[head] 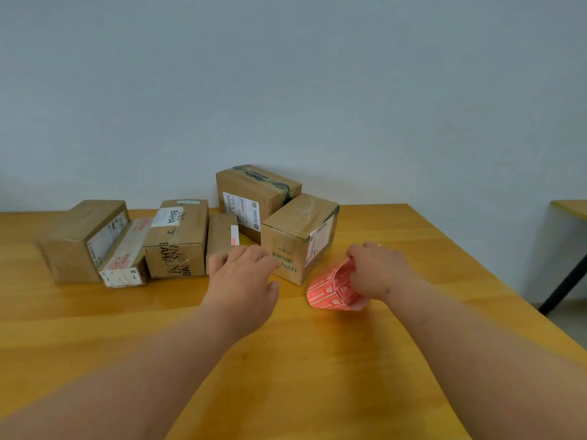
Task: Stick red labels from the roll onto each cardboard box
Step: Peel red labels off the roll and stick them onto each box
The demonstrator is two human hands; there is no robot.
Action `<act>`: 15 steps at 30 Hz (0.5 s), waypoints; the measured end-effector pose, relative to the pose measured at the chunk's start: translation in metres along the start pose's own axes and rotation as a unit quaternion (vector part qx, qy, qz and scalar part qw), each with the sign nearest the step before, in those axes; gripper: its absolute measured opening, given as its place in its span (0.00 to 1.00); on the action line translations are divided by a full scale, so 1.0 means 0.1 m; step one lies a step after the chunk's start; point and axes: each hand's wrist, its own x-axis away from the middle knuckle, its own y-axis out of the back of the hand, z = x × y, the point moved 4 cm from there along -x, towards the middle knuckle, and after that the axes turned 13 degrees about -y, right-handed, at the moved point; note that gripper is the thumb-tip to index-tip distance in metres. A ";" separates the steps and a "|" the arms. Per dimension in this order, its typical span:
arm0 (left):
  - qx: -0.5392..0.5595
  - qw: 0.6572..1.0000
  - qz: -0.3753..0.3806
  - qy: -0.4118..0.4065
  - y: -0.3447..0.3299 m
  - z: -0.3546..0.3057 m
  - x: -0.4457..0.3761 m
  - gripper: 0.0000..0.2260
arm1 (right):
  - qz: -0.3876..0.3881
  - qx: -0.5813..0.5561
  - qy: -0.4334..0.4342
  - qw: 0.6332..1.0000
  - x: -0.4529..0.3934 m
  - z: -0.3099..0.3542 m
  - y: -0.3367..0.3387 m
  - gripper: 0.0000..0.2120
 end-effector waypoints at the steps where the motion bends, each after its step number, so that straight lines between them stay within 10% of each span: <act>1: 0.001 1.000 0.005 0.000 -0.01 0.00 0.00 0.17 | 0.002 -0.001 0.005 1.000 -0.01 -0.01 -0.02 0.19; 15: 0.248 0.959 0.133 -0.043 -0.72 -0.51 -0.35 0.26 | 0.045 -0.032 0.085 0.995 -0.12 0.05 -0.22 0.21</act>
